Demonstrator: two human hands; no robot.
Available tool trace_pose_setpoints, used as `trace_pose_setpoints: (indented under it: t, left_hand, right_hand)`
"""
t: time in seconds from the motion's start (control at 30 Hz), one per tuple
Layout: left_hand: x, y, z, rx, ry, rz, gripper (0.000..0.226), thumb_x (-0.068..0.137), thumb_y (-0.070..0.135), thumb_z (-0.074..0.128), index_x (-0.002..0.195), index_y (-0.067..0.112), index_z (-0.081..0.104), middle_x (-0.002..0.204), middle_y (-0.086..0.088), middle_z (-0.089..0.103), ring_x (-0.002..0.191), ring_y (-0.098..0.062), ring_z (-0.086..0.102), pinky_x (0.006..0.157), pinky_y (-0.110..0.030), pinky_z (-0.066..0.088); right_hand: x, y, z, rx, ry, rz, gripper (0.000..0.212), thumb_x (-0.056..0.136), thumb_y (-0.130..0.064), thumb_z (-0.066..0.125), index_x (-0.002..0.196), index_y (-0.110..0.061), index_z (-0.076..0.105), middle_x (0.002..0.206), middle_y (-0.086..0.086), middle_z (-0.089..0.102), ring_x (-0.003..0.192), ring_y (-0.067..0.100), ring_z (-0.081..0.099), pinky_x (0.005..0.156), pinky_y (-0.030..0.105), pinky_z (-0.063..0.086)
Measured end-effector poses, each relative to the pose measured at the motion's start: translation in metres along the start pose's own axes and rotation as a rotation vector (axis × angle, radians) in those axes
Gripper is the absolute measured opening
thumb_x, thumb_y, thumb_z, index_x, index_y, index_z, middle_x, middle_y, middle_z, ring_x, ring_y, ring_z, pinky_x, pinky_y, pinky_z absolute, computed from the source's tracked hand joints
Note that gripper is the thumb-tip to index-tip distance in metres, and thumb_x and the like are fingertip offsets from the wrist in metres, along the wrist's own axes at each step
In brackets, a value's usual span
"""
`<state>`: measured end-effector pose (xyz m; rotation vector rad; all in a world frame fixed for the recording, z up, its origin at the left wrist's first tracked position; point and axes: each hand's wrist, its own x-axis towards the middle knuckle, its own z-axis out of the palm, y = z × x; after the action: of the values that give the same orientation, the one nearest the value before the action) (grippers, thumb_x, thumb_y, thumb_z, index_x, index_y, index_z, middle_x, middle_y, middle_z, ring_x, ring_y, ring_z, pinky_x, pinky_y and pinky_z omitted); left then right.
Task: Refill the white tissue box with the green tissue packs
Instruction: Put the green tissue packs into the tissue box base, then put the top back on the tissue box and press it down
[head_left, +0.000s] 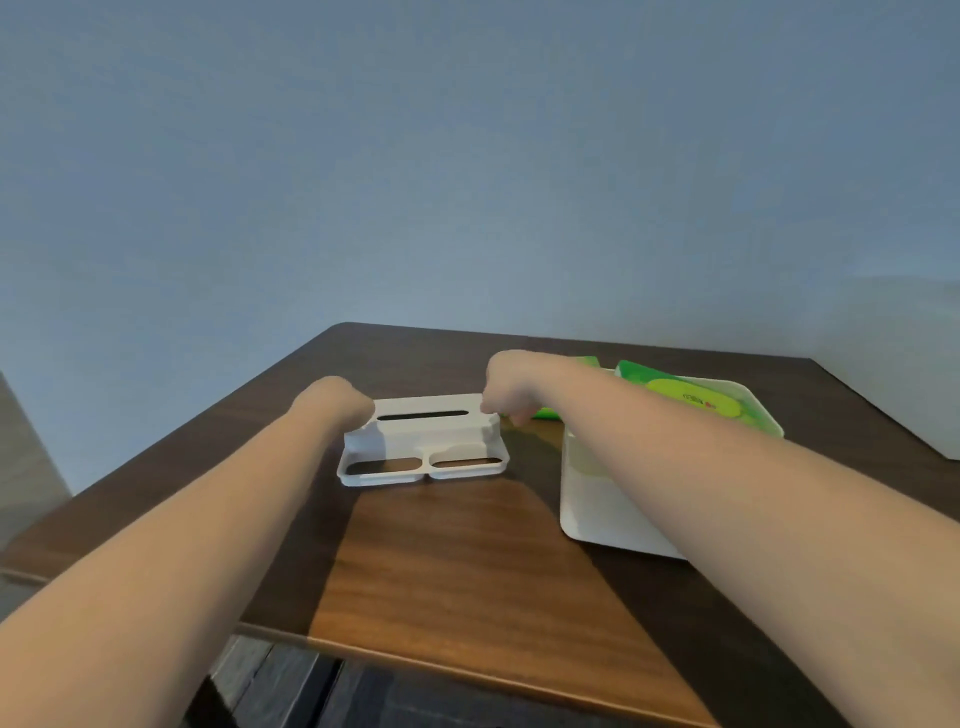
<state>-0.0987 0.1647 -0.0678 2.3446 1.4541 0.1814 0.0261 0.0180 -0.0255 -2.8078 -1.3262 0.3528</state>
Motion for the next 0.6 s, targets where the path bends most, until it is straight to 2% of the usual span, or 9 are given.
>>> trace_pose_setpoints:
  t: [0.1, 0.17, 0.2, 0.27, 0.33, 0.4, 0.47, 0.53, 0.6]
  left_hand:
    - [0.0, -0.005, 0.005, -0.047, -0.028, -0.013, 0.019, 0.096, 0.014, 0.042, 0.101, 0.001, 0.055, 0.097, -0.015, 0.052, 0.087, -0.025, 0.05, 0.075, -0.029, 0.042]
    - [0.004, -0.007, 0.01, -0.092, -0.043, -0.025, 0.028, 0.096, 0.014, 0.043, 0.111, -0.004, 0.059, 0.095, -0.016, 0.052, 0.085, -0.028, 0.051, 0.08, -0.033, 0.048]
    - [0.006, -0.007, 0.012, -0.104, -0.036, -0.027, 0.03, 0.096, 0.013, 0.044, 0.113, -0.005, 0.059, 0.095, -0.016, 0.053, 0.085, -0.029, 0.052, 0.086, -0.035, 0.051]
    - [0.009, -0.009, 0.018, -0.116, -0.012, -0.032, 0.027, 0.095, 0.013, 0.046, 0.111, -0.004, 0.06, 0.096, -0.016, 0.056, 0.086, -0.028, 0.055, 0.093, -0.035, 0.052]
    - [0.01, -0.01, 0.022, -0.113, 0.017, -0.039, 0.019, 0.094, 0.012, 0.049, 0.101, -0.002, 0.061, 0.093, -0.015, 0.057, 0.075, -0.023, 0.055, 0.079, -0.031, 0.052]
    - [0.009, -0.011, 0.022, -0.123, 0.062, -0.054, 0.014, 0.093, 0.013, 0.052, 0.09, 0.001, 0.059, 0.082, -0.012, 0.057, 0.061, -0.018, 0.05, 0.057, -0.025, 0.043]
    - [0.008, -0.01, 0.021, -0.189, 0.081, -0.064, 0.015, 0.09, 0.014, 0.054, 0.089, 0.001, 0.062, 0.073, -0.01, 0.056, 0.058, -0.018, 0.05, 0.049, -0.024, 0.038]
    - [0.007, -0.004, 0.024, -0.306, 0.047, -0.081, 0.02, 0.087, 0.01, 0.056, 0.098, -0.002, 0.066, 0.077, -0.012, 0.057, 0.066, -0.023, 0.056, 0.06, -0.03, 0.051]
    - [0.005, 0.003, 0.028, -0.47, -0.033, -0.089, 0.031, 0.085, 0.003, 0.056, 0.113, -0.006, 0.063, 0.086, -0.014, 0.055, 0.073, -0.026, 0.056, 0.067, -0.03, 0.057]
  right_hand:
    - [0.006, -0.004, 0.008, 0.062, -0.063, 0.065, 0.027, 0.096, -0.015, 0.044, 0.116, -0.002, 0.055, 0.115, 0.016, 0.064, 0.065, 0.021, 0.061, 0.055, 0.025, 0.051]
    - [0.008, -0.004, 0.014, 0.136, -0.118, 0.098, 0.035, 0.096, -0.01, 0.045, 0.129, 0.001, 0.048, 0.127, 0.02, 0.059, 0.083, 0.026, 0.066, 0.078, 0.031, 0.059]
    - [0.007, -0.003, 0.016, 0.168, -0.162, 0.113, 0.037, 0.094, -0.006, 0.047, 0.13, 0.004, 0.047, 0.128, 0.021, 0.059, 0.093, 0.028, 0.068, 0.09, 0.035, 0.057]
    - [0.009, -0.002, 0.02, 0.256, -0.202, 0.123, 0.037, 0.09, 0.002, 0.05, 0.127, 0.008, 0.051, 0.118, 0.019, 0.064, 0.104, 0.03, 0.066, 0.098, 0.039, 0.052]
    - [0.009, -0.002, 0.021, 0.356, -0.18, 0.141, 0.038, 0.091, 0.001, 0.049, 0.129, 0.007, 0.05, 0.104, 0.015, 0.064, 0.102, 0.029, 0.065, 0.098, 0.039, 0.052]
    - [0.008, -0.004, 0.019, 0.414, -0.196, 0.219, 0.045, 0.097, -0.006, 0.041, 0.141, 0.0, 0.037, 0.121, 0.016, 0.059, 0.104, 0.024, 0.064, 0.103, 0.035, 0.049]
    - [0.012, -0.005, 0.016, 0.52, -0.125, 0.256, 0.049, 0.099, -0.012, 0.039, 0.147, -0.007, 0.028, 0.119, 0.018, 0.057, 0.09, 0.02, 0.06, 0.101, 0.031, 0.05]
    - [0.013, -0.005, 0.009, 0.619, -0.087, 0.264, 0.051, 0.098, -0.016, 0.043, 0.147, -0.008, 0.03, 0.096, 0.016, 0.058, 0.084, 0.018, 0.057, 0.099, 0.029, 0.051]
    - [0.01, -0.007, 0.005, 0.589, -0.084, 0.245, 0.05, 0.098, -0.016, 0.044, 0.146, -0.008, 0.031, 0.104, 0.015, 0.055, 0.086, 0.019, 0.055, 0.099, 0.027, 0.051]
